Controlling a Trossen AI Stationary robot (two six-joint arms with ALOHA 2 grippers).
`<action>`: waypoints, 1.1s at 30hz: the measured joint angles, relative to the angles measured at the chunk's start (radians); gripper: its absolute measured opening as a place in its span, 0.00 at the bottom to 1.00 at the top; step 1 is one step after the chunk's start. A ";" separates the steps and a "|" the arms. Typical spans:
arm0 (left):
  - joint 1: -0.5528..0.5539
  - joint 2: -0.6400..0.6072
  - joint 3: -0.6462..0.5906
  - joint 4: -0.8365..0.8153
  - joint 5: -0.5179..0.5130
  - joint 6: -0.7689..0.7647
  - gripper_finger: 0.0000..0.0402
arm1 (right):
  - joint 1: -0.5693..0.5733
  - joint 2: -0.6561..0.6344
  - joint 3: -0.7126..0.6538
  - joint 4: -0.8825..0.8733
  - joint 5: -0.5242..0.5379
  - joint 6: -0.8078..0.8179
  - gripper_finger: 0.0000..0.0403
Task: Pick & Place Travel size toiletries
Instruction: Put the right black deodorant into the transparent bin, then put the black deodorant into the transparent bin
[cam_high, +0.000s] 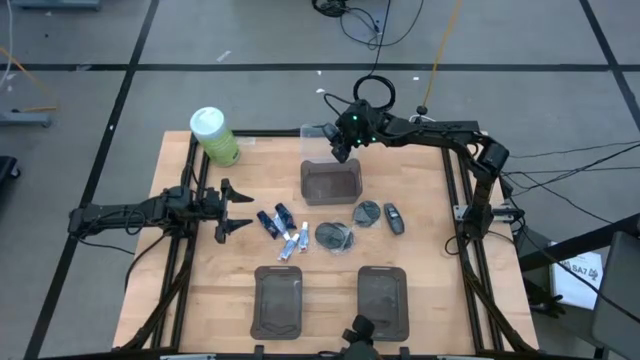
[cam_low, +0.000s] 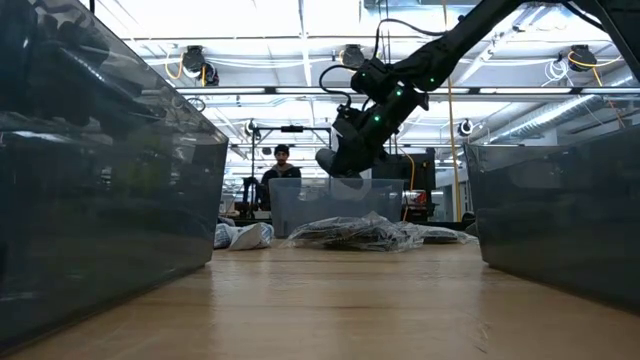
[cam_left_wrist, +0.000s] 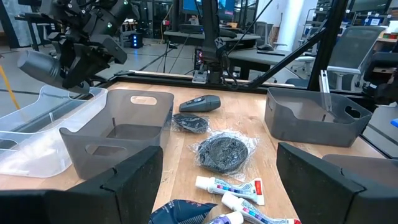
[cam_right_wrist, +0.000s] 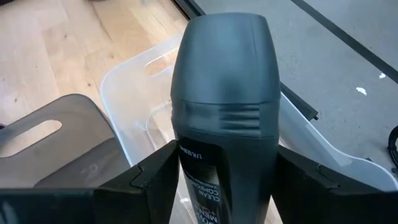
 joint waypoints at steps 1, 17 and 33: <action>0.000 0.000 0.000 0.000 0.000 0.000 0.76 | 0.000 0.000 0.000 0.000 0.000 0.000 0.53; 0.000 0.000 0.000 0.000 0.000 0.000 0.76 | 0.001 0.000 0.000 -0.001 -0.029 0.004 0.60; 0.000 0.000 0.000 0.000 0.000 0.000 0.76 | 0.030 -0.179 -0.001 -0.162 -0.024 -0.021 0.65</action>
